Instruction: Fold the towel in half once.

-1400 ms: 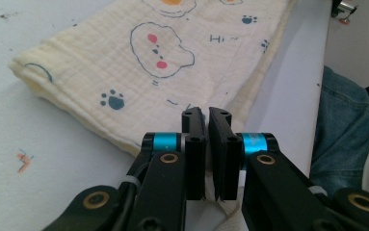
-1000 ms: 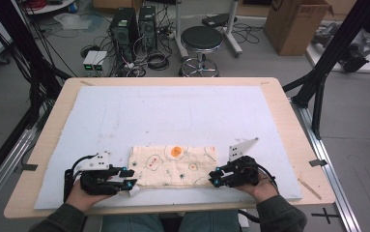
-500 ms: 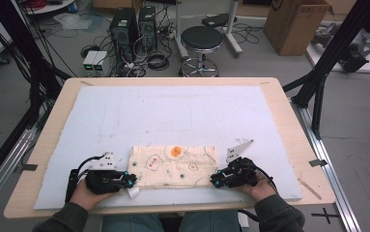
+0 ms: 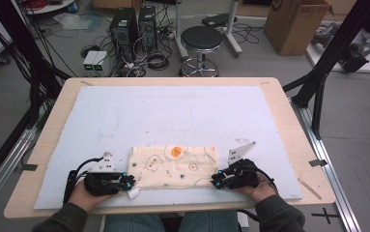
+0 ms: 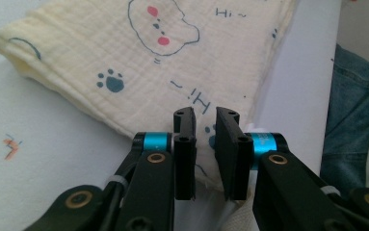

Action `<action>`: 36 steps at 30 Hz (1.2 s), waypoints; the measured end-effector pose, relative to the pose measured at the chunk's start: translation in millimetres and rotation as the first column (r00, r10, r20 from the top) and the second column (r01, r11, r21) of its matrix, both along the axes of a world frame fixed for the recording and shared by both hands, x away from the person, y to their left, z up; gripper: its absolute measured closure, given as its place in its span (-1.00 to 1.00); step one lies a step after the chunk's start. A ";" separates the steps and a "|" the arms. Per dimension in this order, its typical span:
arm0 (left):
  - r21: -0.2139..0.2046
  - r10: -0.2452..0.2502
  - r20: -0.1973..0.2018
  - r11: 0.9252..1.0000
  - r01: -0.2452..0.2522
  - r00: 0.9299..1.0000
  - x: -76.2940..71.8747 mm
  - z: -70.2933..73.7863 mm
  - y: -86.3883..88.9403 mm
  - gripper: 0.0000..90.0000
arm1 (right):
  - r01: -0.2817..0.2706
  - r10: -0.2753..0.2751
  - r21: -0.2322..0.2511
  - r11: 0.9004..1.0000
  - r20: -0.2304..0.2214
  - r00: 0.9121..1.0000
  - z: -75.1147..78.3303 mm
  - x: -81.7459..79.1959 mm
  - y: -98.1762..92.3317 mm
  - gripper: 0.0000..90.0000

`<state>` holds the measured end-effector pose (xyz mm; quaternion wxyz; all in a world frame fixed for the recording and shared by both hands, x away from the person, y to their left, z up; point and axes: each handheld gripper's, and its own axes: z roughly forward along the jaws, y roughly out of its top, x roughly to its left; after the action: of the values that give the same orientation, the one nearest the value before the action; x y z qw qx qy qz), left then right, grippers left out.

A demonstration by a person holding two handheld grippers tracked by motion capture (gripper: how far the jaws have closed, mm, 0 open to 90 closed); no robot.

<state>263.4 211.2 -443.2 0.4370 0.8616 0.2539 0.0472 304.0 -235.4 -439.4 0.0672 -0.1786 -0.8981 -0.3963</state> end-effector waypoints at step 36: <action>-0.121 0.093 0.038 0.989 -0.088 0.995 14.1 26.3 2.7 0.16 | 0.201 -0.216 0.165 0.966 0.081 0.973 26.5 17.9 -1.7 -0.34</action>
<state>277.6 213.8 -416.9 0.4904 0.8204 0.2854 0.0706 321.9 -237.1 -413.0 -0.0053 -0.2469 -0.8429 -0.4781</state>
